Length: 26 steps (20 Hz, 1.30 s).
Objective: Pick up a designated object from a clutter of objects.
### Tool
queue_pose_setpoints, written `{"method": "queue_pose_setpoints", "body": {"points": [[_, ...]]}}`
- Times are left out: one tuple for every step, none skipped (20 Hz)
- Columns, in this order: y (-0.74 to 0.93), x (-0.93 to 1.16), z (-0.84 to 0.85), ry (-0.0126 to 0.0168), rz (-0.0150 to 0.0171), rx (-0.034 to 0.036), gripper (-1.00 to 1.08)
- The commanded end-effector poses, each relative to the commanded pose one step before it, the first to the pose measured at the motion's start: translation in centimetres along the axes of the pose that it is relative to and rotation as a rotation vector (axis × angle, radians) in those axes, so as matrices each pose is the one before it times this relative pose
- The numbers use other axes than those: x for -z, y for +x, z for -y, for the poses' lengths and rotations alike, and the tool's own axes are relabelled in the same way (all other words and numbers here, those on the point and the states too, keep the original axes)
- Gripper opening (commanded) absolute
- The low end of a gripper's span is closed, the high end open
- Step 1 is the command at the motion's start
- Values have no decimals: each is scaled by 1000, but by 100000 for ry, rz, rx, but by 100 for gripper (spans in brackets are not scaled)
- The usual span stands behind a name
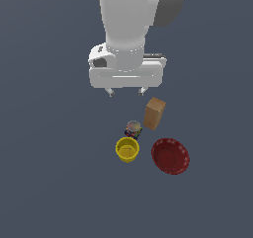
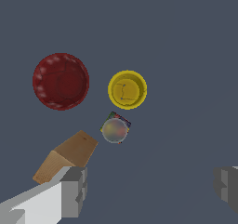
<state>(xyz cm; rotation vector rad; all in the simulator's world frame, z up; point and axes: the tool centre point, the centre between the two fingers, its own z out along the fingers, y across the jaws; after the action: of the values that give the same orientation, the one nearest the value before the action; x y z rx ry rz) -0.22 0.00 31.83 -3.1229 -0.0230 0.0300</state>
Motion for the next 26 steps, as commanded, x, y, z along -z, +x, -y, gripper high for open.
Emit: {"method": "queue_pose_setpoints", "body": {"points": [[0, 0, -1, 0, 0, 0, 100], [1, 30, -59, 7, -27, -135, 100], [2, 89, -184, 25, -79, -412, 100], [3, 147, -301, 42, -129, -673, 100], [4, 206, -421, 60, -180, -933, 100], [6, 264, -536, 78, -229, -1173, 100], [7, 280, -563, 84, -239, -1209, 100], [7, 222, -442, 67, -186, -921, 100], [7, 162, -318, 49, -132, -632, 100], [6, 101, -193, 30, -78, -352, 100], [3, 39, -70, 11, -25, -94, 100], [-1, -25, 49, -8, 22, 117, 100], [-5, -64, 116, -18, 41, 140, 100], [-10, -54, 76, -13, 15, -66, 100], [-15, -56, 70, -9, -2, -207, 100], [-20, -71, 79, -12, -7, -320, 100], [-26, -92, 103, -16, -8, -402, 100], [-34, -118, 139, -21, -5, -460, 100], [-42, -143, 169, -26, -2, -525, 100], [-51, -166, 200, -31, 0, -591, 100], [-60, -188, 226, -35, 0, -660, 100], [-70, -206, 247, -38, -1, -733, 100], [-82, -225, 268, -41, -4, -816, 100], [-94, -244, 288, -44, -6, -897, 100], [-109, -264, 310, -47, -7, -969, 100], [-125, -285, 335, -51, -8, -1041, 100]]}}
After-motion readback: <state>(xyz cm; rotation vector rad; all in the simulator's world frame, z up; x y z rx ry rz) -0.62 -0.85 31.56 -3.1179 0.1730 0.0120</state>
